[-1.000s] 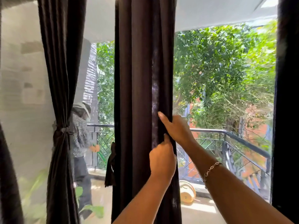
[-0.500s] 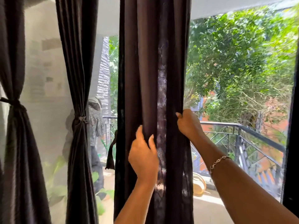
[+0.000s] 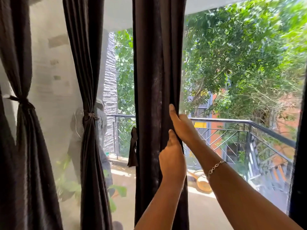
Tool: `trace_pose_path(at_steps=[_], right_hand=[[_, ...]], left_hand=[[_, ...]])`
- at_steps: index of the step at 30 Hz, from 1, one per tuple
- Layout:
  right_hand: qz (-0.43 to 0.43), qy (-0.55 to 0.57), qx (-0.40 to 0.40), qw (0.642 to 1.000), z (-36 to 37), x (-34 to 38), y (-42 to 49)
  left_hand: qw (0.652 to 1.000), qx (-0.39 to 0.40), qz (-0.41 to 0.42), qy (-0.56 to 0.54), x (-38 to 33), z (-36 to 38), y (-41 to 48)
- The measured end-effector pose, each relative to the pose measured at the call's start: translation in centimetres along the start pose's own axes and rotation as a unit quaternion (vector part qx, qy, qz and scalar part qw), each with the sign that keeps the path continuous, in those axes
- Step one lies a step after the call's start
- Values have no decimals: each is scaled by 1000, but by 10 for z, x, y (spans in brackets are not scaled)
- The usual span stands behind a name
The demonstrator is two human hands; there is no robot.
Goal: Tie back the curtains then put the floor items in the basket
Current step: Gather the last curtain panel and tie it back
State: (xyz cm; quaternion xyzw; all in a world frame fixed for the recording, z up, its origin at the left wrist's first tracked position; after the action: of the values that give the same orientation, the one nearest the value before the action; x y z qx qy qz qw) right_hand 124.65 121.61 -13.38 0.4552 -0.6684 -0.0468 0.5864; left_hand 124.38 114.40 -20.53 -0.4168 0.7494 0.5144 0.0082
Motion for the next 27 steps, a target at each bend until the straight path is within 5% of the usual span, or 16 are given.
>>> trace_pose_path(at_steps=[5,8,11,13,15,21,27], right_hand=[[-47,-66,-31,996,2,-4,-4],[-55,-107,-49,992,-3,-10,2],[-69,-127,-56,988,-7,-15,3],[-65,-127,-55,988,-9,-18,2],[-56,-126,-51,989,-9,-19,2],[-64,-122,-46,989,-2,-16,1],[-44,-113,-37,992,6,-17,3]], left_hand=[[999,3,28,-27,1,-2,-1],[984,-126,102,-72,10,-28,-5],[959,-221,-52,-170,71,-51,7],[936,-210,-178,-219,106,-51,20],[931,-196,-215,-218,116,-50,31],[972,-87,-166,-142,101,-22,40],[978,-126,-102,-128,75,-23,27]])
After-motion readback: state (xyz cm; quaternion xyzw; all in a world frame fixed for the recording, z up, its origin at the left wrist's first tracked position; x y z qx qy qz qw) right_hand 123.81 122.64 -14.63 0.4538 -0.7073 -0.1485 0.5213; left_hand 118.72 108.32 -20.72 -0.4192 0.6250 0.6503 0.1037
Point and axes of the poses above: each hand's wrist, its own y-axis towards the middle knuckle, its own z-axis out of the palm, x = y × z, the point moved 9 cm from there along y, towards the middle knuckle, and after that the axes turned 9 degrees about -x, right-handed, at the moved point
